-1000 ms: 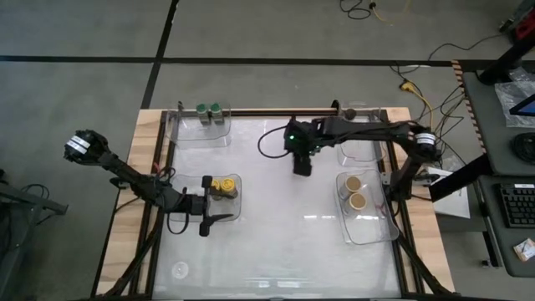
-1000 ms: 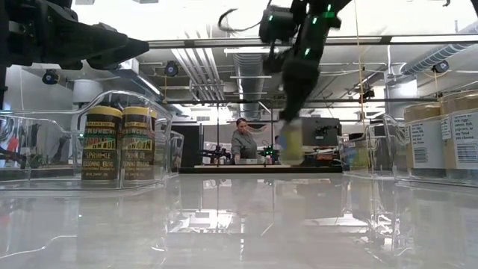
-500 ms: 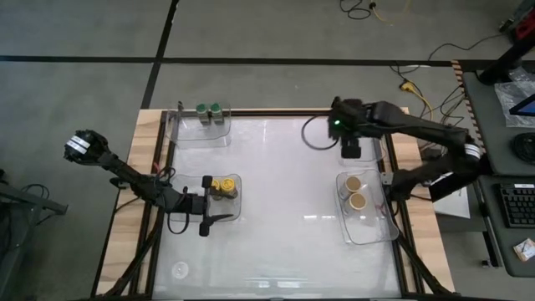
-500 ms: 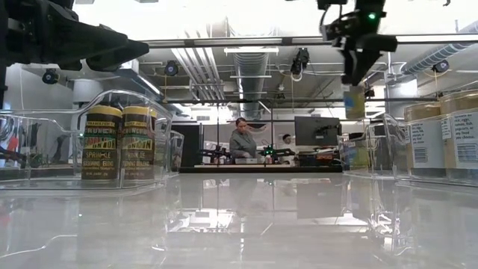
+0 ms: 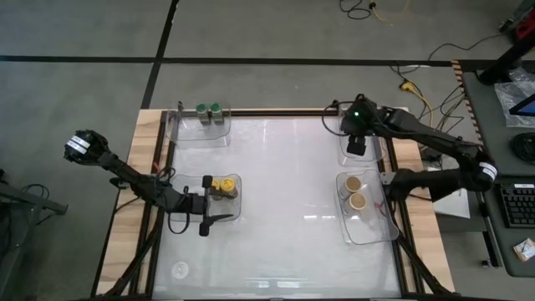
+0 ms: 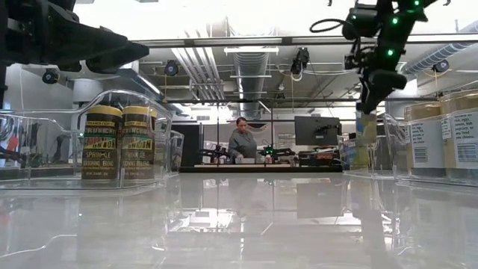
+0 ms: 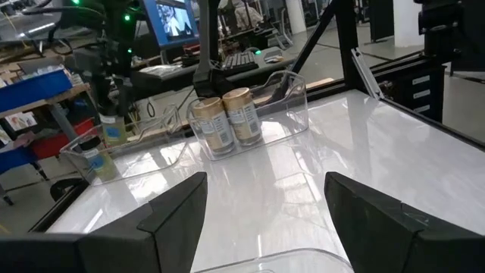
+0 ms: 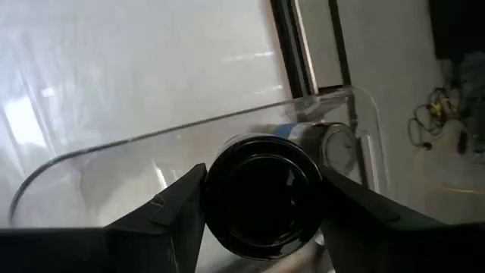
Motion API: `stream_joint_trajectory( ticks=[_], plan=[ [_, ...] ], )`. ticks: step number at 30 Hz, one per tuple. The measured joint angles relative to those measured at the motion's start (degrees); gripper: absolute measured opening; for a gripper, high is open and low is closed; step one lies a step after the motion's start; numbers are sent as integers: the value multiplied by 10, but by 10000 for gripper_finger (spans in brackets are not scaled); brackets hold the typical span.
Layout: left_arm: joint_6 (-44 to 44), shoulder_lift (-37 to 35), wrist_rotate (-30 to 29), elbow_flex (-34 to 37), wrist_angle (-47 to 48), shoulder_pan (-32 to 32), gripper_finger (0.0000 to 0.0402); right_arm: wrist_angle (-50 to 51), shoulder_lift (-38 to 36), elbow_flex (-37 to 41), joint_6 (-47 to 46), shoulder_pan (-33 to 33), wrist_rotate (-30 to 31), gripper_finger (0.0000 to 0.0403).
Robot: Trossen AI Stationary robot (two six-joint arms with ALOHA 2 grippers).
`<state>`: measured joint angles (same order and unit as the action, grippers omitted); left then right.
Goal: Sort spices by type
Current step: Put the black spice bottle into the top right transparent bin
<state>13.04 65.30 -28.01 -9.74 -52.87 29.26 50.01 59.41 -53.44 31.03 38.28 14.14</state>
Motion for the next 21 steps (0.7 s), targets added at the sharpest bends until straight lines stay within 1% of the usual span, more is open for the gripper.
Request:
stream_joint_trajectory(
  ticks=[4,7,11,15,21],
  plan=[
    [-1,0,0,0,2,0,251,-42,-14,40,10,47,-48,204],
    [-1,0,0,0,2,0,251,-61,-11,63,15,81,-86,200],
    [-1,0,-1,0,0,-1,251,-64,-3,72,39,118,-126,203],
    [-1,0,-1,0,-6,-3,251,-87,4,75,67,155,-198,206],
    [-7,0,-1,0,-9,-7,251,-90,34,75,108,187,-218,200]
  ],
)
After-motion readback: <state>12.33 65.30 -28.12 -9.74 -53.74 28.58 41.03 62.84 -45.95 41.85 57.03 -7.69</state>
